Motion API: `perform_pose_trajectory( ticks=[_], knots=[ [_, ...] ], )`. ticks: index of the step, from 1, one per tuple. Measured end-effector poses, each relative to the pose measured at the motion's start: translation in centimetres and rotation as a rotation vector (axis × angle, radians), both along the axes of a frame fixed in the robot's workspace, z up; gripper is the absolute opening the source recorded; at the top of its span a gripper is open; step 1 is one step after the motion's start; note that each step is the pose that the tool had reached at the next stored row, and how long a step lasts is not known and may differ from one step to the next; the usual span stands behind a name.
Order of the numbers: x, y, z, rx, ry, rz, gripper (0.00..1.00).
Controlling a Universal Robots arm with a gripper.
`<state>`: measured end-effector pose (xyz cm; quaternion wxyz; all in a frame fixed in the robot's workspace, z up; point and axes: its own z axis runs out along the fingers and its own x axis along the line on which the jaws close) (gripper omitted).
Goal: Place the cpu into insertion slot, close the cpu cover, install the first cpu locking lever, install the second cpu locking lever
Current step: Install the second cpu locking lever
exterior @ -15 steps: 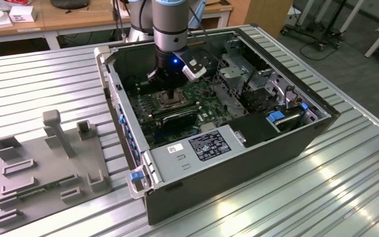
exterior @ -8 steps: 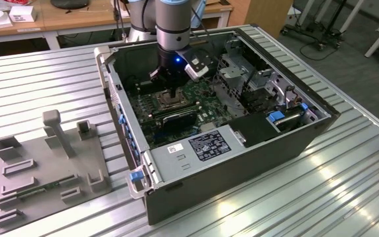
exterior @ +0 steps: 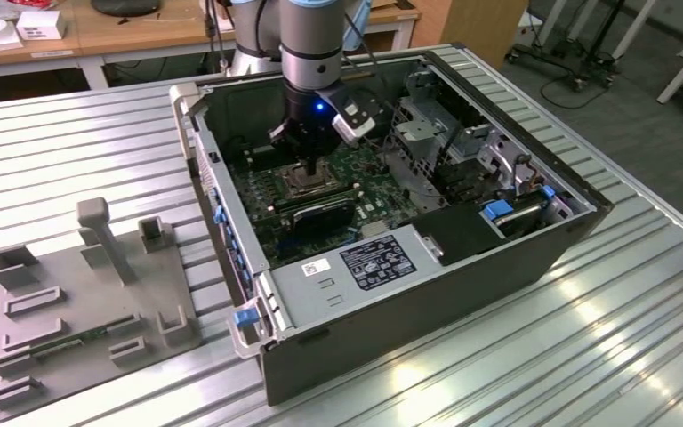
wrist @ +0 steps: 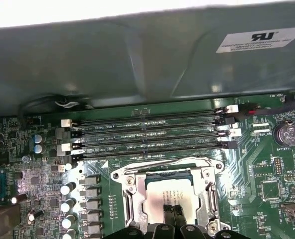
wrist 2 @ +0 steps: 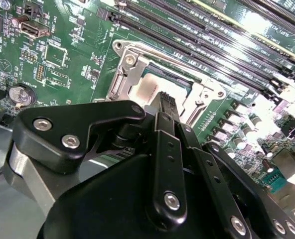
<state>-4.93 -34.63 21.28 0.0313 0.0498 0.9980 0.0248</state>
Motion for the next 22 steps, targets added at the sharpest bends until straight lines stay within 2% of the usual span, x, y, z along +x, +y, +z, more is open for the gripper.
perform_pose_trajectory(
  ticks=[4, 10, 22],
  knots=[
    [0.02, 0.00, 0.00, -0.0007, 0.0002, 0.014, 0.11],
    [0.08, 0.00, -0.02, -0.0006, 0.0000, 0.077, 0.11],
    [0.09, 0.00, -0.02, -0.0006, 0.0000, 0.090, 0.11]
  ],
)
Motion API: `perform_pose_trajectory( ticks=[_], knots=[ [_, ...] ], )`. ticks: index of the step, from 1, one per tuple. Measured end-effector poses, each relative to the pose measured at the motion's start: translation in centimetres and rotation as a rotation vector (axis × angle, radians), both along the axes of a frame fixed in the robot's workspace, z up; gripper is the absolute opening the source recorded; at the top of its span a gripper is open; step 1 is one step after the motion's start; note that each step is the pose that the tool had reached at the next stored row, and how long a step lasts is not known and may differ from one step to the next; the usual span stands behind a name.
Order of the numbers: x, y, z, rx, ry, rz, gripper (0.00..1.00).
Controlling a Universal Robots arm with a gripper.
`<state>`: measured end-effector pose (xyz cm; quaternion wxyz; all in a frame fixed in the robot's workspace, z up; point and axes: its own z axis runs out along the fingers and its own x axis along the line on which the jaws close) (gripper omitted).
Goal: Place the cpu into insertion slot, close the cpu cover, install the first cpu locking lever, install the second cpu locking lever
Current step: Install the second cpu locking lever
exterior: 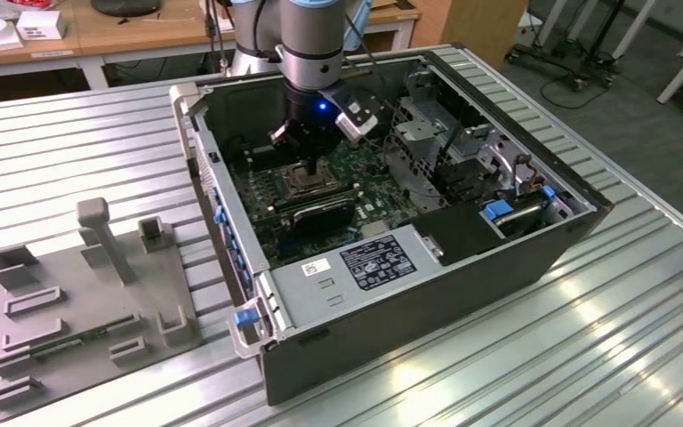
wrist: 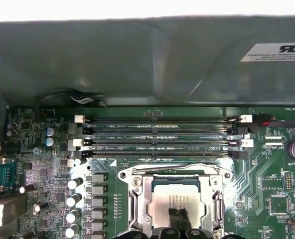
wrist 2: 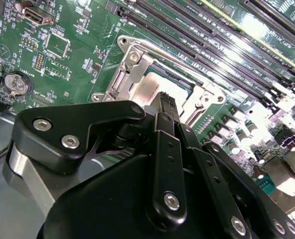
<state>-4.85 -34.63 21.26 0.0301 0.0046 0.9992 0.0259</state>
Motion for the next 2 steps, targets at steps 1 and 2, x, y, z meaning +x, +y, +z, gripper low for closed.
perform_pose_trajectory(
  ticks=[1, 2],
  knots=[
    [0.00, 0.00, 0.00, 0.0001, 0.0000, 0.000, 0.11],
    [0.00, 0.00, 0.00, 0.0000, 0.0000, 0.001, 0.11]
  ],
)
